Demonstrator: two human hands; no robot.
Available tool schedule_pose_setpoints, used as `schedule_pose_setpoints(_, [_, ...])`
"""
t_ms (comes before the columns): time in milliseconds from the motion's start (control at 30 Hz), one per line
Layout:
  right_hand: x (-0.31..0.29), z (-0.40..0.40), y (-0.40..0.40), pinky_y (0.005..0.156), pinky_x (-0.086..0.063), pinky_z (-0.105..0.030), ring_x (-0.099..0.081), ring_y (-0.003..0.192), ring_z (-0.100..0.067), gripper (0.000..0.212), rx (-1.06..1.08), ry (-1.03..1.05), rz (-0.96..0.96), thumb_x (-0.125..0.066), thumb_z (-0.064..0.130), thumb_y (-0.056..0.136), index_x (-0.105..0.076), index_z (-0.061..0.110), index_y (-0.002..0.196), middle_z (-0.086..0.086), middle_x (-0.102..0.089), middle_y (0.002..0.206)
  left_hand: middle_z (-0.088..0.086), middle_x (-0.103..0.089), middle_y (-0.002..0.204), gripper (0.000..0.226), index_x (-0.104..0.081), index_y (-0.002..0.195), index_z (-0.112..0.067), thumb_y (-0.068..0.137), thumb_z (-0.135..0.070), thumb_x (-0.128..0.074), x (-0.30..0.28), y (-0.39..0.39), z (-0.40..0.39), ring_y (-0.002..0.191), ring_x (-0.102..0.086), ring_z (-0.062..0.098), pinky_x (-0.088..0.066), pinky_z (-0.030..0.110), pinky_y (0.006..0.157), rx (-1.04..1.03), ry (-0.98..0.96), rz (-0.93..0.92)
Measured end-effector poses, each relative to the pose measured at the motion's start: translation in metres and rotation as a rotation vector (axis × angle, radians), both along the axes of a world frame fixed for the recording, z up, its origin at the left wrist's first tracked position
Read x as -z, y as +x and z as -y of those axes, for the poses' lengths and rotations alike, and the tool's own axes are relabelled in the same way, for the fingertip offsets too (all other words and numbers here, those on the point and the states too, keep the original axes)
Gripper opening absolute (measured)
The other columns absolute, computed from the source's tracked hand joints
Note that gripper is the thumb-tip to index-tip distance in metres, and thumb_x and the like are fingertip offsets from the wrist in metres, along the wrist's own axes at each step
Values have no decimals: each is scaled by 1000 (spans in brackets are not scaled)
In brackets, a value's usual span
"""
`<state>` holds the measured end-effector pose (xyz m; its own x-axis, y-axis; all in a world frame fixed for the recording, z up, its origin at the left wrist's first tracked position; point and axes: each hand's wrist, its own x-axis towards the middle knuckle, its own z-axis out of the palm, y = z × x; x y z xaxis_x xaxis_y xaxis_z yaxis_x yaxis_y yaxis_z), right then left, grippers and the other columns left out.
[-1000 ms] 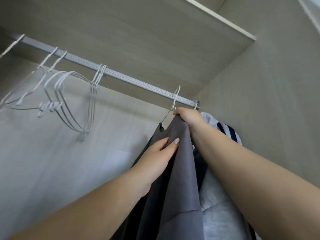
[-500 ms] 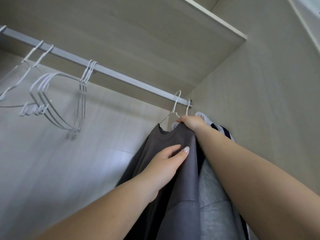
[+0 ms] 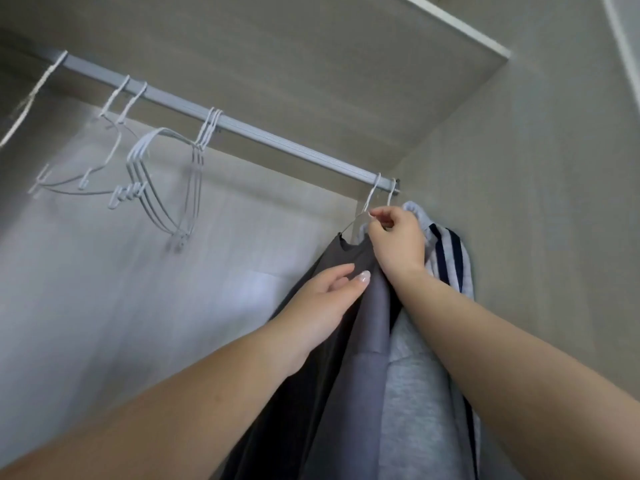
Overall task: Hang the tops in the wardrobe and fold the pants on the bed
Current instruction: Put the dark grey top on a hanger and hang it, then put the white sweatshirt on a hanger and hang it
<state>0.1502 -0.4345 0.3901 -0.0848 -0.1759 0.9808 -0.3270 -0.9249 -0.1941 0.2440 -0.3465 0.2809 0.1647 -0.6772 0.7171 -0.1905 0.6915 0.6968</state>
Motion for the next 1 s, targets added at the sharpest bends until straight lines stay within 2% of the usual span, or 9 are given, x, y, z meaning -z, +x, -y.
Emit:
schedule_pose_setpoints(67, [20,-16,2,92,-43,-30,-58,101,-17,20,-3,-157,-38,-55,9,87,-67,12,103,2,-62,102,-16,-56,125,37,-54,125,-38,88,-45,-59,6,2,-9,114,-52,0,-40,27,99,-20,-10,-43])
schedule_pose_setpoints(133, [42,-35,4,91,-42,-23,-57,97,-13,17,-85,-217,-50,-56,7,87,-66,13,100,1,-62,102,-13,-60,118,23,-58,112,-37,90,-42,-59,14,4,-21,111,-55,3,-43,29,96,-60,-6,-90])
schedule_pose_setpoints(200, [68,-57,3,82,-40,-11,-56,88,-4,18,-238,-160,-62,-56,5,87,-63,19,97,-1,-63,101,-10,-64,112,10,-60,100,-35,92,-40,-57,28,4,-37,106,-59,4,-45,30,93,-95,14,-156])
schedule_pose_setpoints(300, [109,-85,3,73,-41,-6,-56,79,5,23,-505,-40,-32,-55,2,87,-62,21,97,-1,-64,99,-8,-69,104,11,-61,98,-32,93,-39,-56,54,12,-67,97,-65,4,-50,29,88,-193,27,-207])
schedule_pose_setpoints(467, [193,-120,-3,90,-53,-36,-61,88,-5,28,-928,293,37,-55,3,89,-63,29,97,8,-64,92,-11,-73,93,23,-63,107,-26,92,-41,-56,121,10,-133,86,-69,4,-54,26,79,-450,54,-242])
schedule_pose_setpoints(533, [230,-135,-14,91,-53,-41,-62,90,-4,26,-1026,404,-14,-59,9,89,-63,34,96,15,-64,92,-12,-73,92,24,-63,109,-26,92,-42,-55,154,-3,-162,86,-69,5,-55,27,81,-545,83,-242])
schedule_pose_setpoints(667, [304,-171,-42,85,-56,-37,-61,90,2,26,-1176,555,-220,-61,11,89,-63,35,98,16,-63,95,-10,-72,88,21,-63,108,-21,94,-35,-54,232,-52,-223,81,-67,5,-52,25,78,-702,184,-332])
schedule_pose_setpoints(833, [394,-238,-74,97,-49,-44,-61,96,1,27,-1425,644,-575,-63,10,89,-62,34,100,14,-64,102,-1,-68,94,11,-62,101,-21,94,-24,-53,323,-129,-314,80,-62,6,-48,27,80,-914,327,-400])
schedule_pose_setpoints(1000, [469,-337,-110,92,-49,-28,-61,104,0,29,-1703,674,-1056,-65,10,87,-60,35,101,10,-63,111,5,-69,105,18,-62,108,-19,92,-25,-56,384,-219,-424,90,-65,12,-50,23,85,-1219,442,-526])
